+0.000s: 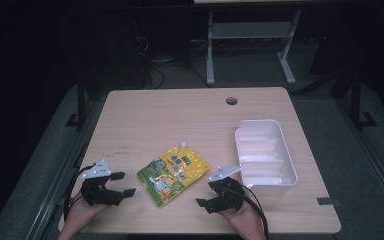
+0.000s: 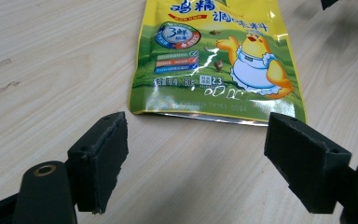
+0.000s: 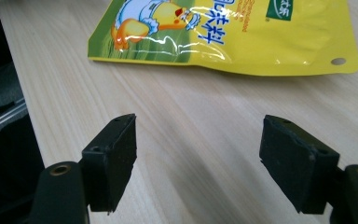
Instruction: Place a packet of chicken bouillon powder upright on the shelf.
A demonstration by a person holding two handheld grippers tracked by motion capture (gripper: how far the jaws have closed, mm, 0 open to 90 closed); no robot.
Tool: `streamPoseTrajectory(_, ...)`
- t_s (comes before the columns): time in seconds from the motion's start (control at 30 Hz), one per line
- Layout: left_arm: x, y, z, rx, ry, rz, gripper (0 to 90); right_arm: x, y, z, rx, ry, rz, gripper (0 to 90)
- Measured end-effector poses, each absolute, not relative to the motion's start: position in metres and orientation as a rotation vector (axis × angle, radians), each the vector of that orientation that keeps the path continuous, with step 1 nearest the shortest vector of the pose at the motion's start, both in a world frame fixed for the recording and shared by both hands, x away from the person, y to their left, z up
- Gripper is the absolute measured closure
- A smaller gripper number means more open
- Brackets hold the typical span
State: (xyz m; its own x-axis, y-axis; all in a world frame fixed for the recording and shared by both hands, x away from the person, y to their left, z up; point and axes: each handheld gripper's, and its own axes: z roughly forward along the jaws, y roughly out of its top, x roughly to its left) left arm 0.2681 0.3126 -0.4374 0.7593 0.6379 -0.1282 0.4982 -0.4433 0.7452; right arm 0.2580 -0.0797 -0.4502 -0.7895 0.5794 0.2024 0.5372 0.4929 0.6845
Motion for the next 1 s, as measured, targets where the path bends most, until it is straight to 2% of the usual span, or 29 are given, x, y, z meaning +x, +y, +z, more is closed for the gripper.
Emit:
streamPoseTrajectory(0.43,0.275,0.302,-0.438,2.159,0.825,0.224,23.2,0.270,-0.084,-0.448,1.114,2.601,1.245,22.2)
streamPoseTrajectory(0.73,0.282,0.296,-0.437,2.148,0.823,0.236,23.7,0.291,-0.085,-0.437,1.177,2.558,1.252,19.8)
streamPoseTrajectory(1.0,0.285,0.289,-0.437,2.161,0.809,0.237,30.8,0.320,-0.075,-0.421,1.201,2.536,1.227,19.2)
